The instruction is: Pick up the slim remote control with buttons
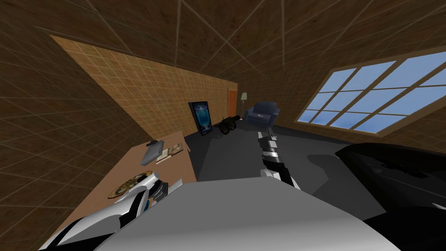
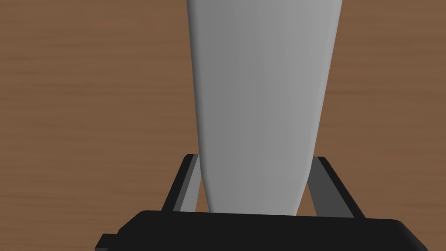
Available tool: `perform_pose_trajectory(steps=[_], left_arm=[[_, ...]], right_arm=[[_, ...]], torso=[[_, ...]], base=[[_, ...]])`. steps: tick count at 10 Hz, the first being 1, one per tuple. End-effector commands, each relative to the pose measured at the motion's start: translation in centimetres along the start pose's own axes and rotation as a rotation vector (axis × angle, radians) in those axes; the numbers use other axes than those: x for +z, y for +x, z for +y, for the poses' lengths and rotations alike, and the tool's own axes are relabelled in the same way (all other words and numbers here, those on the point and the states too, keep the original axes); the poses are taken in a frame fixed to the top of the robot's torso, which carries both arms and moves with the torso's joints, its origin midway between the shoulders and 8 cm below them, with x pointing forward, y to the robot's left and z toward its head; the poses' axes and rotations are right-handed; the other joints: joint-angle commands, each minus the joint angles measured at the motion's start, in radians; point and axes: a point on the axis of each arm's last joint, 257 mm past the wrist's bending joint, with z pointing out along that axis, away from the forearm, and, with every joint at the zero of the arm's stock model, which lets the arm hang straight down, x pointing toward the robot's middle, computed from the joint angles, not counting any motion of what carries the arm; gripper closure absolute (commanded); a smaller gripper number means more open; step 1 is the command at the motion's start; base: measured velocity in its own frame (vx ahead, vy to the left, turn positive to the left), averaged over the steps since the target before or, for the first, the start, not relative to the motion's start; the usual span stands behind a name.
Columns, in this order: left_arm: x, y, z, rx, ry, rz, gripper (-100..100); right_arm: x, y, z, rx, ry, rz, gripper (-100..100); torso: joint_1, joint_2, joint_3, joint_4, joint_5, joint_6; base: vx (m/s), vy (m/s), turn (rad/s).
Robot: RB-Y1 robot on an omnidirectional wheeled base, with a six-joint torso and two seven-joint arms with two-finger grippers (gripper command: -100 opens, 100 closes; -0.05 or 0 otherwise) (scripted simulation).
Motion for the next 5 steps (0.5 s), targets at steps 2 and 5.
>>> perform_pose_trajectory(steps=[2,5], left_arm=[[-0.2,-0.7,0.0,0.01,0.001,0.001,100],[-0.4,-1.0,0.0,0.015,0.002,0.0,0]], right_arm=[[0.0,0.0,0.0,0.0,0.0,0.0,0],[0.0,0.0,0.0,0.0,0.0,0.0,0]], torso=[[0.002,0.001,0.0,0.0,0.0,0.0],[0.001,0.002,0.001,0.001,0.0,0.0]], base=[[0.03,-0.017,0.01],[0.027,-0.021,0.039]])
